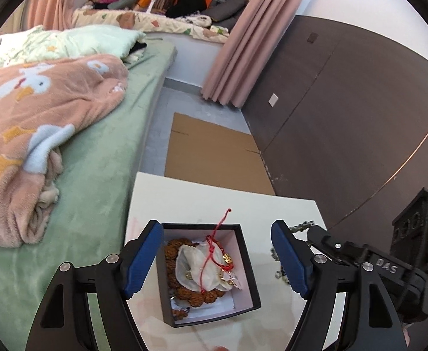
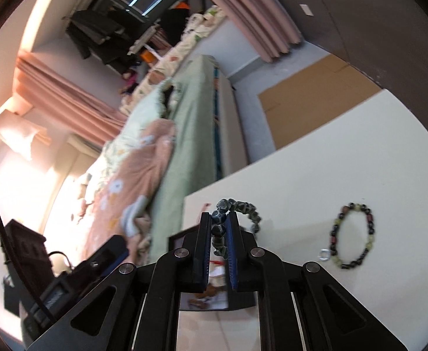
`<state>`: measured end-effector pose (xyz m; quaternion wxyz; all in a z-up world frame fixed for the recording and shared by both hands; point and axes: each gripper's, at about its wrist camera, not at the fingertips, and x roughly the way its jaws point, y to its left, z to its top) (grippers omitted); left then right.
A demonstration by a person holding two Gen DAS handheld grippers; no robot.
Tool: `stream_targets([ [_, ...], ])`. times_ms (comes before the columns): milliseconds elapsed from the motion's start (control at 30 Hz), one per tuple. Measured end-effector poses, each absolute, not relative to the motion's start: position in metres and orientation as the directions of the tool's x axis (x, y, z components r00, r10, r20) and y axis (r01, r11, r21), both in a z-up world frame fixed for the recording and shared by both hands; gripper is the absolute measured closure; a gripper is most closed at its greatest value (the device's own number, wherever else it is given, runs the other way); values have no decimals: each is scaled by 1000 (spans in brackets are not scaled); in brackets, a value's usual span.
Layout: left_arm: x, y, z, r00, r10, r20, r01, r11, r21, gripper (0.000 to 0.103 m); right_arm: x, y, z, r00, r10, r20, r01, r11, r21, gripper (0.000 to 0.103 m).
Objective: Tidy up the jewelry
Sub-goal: 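Lift the grey bead bracelet with the right tool and drop it into the black box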
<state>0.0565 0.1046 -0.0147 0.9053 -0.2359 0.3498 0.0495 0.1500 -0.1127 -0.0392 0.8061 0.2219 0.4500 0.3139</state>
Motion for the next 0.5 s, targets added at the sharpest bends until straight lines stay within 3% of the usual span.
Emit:
stream_targets([
  [267,48,115,-11,753,-37,-657,-305,865,-399,25,135,-78,-38,298,816,-495,-371,577,728,91],
  [333,46,122,-13,754,-27,-656,-334,845,-418,25,132,-66,-42,263,811,-523,-367,585,723,89],
  [367,44,125,-14,753,-22,-658,-350,832,-429,25,133,-62,-45,246,806,-539,-363,592,719,72],
  [400,44,127,-15,753,-22,-658,-360,823,-440,25,135,-62,-50,234,798,-556,-349,602,718,47],
  [467,45,126,-16,755,-31,-655,-356,820,-449,25,137,-72,-52,277,778,-563,-312,628,713,33],
  [500,46,123,-15,755,-34,-654,-348,825,-445,25,140,-78,-50,298,769,-565,-303,638,708,33],
])
